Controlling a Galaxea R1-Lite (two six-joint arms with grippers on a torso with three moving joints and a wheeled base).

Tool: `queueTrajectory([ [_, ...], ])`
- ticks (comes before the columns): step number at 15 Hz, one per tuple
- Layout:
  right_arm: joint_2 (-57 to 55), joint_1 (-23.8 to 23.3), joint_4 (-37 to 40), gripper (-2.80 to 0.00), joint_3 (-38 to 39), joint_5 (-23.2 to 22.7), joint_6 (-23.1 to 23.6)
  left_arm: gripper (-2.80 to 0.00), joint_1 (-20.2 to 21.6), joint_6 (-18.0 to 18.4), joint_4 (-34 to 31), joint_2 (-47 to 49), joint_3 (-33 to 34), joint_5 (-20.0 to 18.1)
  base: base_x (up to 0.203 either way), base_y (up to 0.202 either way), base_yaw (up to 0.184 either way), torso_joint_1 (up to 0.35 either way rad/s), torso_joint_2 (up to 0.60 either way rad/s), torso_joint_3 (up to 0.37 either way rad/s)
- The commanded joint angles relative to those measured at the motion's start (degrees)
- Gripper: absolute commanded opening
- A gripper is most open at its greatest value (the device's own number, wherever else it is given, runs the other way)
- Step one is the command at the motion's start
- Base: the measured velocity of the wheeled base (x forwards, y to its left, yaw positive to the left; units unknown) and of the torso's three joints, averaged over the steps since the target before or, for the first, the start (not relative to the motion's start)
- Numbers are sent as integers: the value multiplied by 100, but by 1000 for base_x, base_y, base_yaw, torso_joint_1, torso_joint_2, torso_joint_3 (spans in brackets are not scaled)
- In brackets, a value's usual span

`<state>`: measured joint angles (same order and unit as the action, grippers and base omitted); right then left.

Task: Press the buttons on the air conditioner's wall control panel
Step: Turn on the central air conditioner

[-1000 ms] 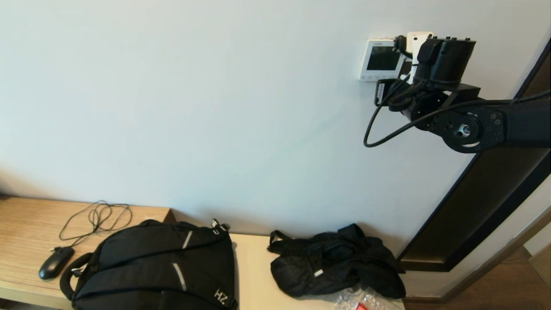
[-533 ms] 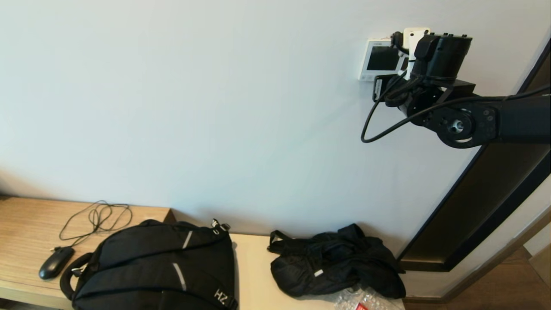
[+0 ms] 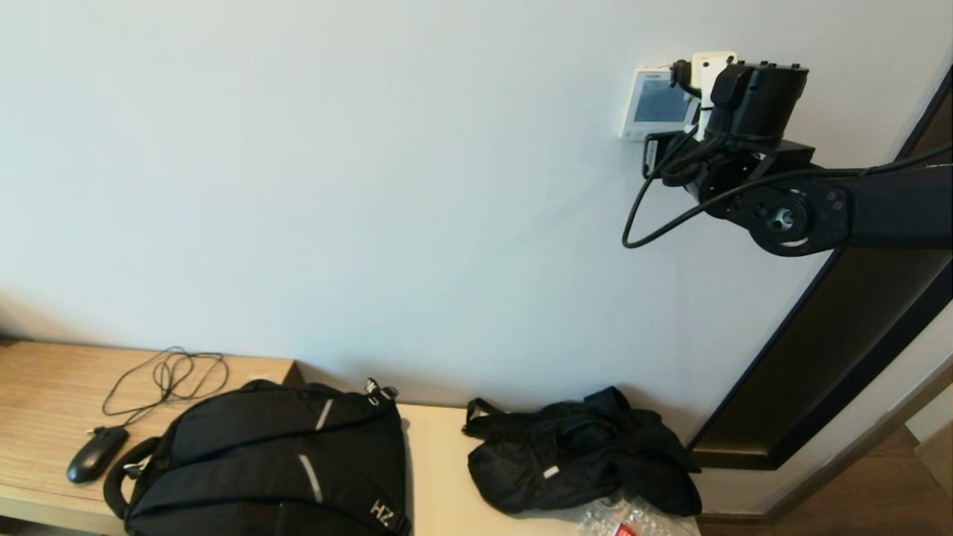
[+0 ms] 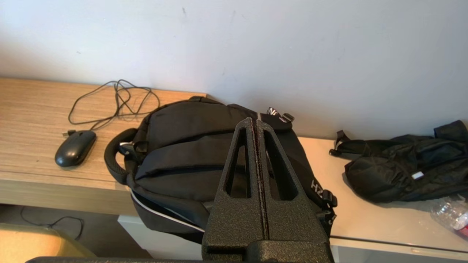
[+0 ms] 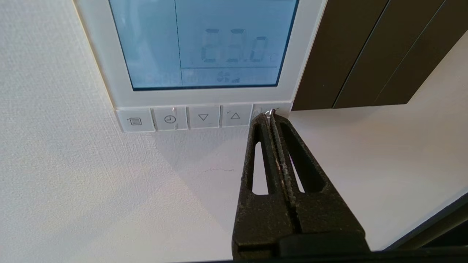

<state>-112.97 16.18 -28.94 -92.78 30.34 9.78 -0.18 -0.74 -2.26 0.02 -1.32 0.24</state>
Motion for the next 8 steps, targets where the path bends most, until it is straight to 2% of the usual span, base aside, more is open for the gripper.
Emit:
queueTrajectory([
  [1,-64,-10,-33,-280,-12,16,7,-280,1,-1,-3,-2,0,2,0,0,0,0,0,0],
  [8,42,60,-41,-280,-1,16,12,-280,1,-1,-3,-2,0,2,0,0,0,0,0,0],
])
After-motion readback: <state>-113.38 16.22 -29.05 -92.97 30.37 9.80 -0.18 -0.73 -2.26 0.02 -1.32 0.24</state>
